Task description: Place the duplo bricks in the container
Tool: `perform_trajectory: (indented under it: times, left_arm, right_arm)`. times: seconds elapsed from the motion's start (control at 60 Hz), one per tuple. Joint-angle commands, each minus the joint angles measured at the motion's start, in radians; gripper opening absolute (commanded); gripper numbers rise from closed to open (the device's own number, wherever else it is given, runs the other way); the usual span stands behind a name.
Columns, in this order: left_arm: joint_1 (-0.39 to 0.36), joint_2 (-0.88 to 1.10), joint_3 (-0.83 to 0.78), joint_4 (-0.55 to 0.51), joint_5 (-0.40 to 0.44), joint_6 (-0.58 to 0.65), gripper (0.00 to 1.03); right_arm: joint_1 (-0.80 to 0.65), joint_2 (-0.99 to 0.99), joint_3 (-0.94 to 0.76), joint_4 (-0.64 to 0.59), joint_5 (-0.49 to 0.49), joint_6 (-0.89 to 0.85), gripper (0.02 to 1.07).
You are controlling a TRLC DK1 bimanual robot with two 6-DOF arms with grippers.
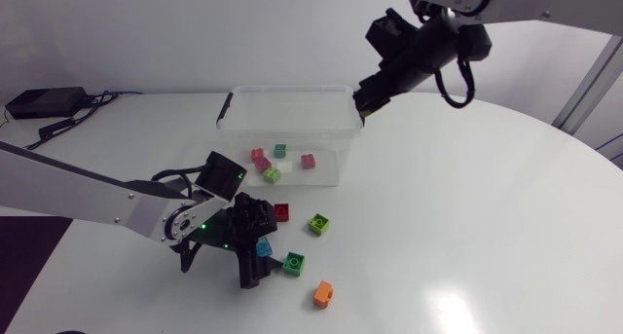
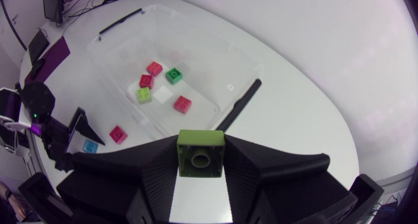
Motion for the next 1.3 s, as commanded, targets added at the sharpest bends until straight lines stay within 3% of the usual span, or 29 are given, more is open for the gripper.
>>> perform_trajectory:
  times: [0.0, 0.033, 0.05, 0.2, 0.25, 0.317, 0.333, 0.433, 0.55, 0.717, 0.85, 1.05, 1.233, 1.283]
  left_arm:
    - [-0.006, 0.053, -0.011, 0.001, -0.038, -0.018, 0.54]
    - [-0.003, 0.053, -0.012, 0.014, -0.038, -0.027, 0.35]
    - [-0.003, 0.051, -0.012, 0.017, -0.038, -0.032, 0.32]
    - [0.002, -0.016, -0.037, 0.001, -0.038, -0.032, 0.31]
    - [0.005, -0.067, -0.044, -0.025, -0.038, -0.027, 0.31]
    - [0.02, -0.147, -0.043, -0.077, -0.039, -0.022, 0.31]
    - [0.025, -0.162, -0.043, -0.088, -0.039, -0.022, 0.31]
    - [0.056, -0.272, -0.015, -0.17, -0.039, -0.019, 0.31]
    - [0.076, -0.388, 0.052, -0.261, -0.039, -0.013, 0.31]
    - [0.139, -0.43, 0.236, -0.286, -0.038, -0.036, 0.31]
    - [0.192, -0.349, 0.393, -0.206, -0.033, -0.105, 0.31]
    - [0.232, -0.102, 0.569, -0.04, -0.035, -0.211, 0.31]
    - [0.237, 0.074, 0.678, 0.009, -0.039, -0.249, 0.33]
    - [0.241, 0.108, 0.704, 0.021, -0.05, -0.259, 0.4]
  right_arm:
    - [0.03, 0.087, 0.092, 0.005, -0.005, 0.034, 0.22]
    - [0.04, 0.122, 0.127, 0.003, -0.005, 0.034, 0.22]
    - [0.043, 0.139, 0.146, 0.003, -0.005, 0.034, 0.23]
    - [0.069, 0.283, 0.276, -0.001, 0.001, 0.034, 0.26]
    - [0.072, 0.329, 0.313, -0.009, 0.006, 0.034, 0.47]
    - [0.073, 0.354, 0.328, -0.007, 0.016, 0.034, 0.95]
    - [0.073, 0.352, 0.328, -0.006, 0.016, 0.034, 1.03]
    - [0.073, 0.294, 0.296, 0.003, 0.007, 0.034, 1.03]
    - [0.084, 0.114, 0.126, 0.046, -0.005, 0.034, 1.03]
    - [0.129, -0.122, -0.161, 0.057, -0.007, 0.034, 1.03]
    - [0.156, -0.245, -0.362, 0.074, -0.01, 0.034, 1.03]
    - [0.195, -0.255, -0.614, 0.224, -0.025, 0.033, 1.02]
    - [0.225, -0.128, -0.678, 0.373, -0.021, 0.034, 1.02]
    - [0.23, -0.088, -0.673, 0.405, -0.014, 0.034, 1.02]
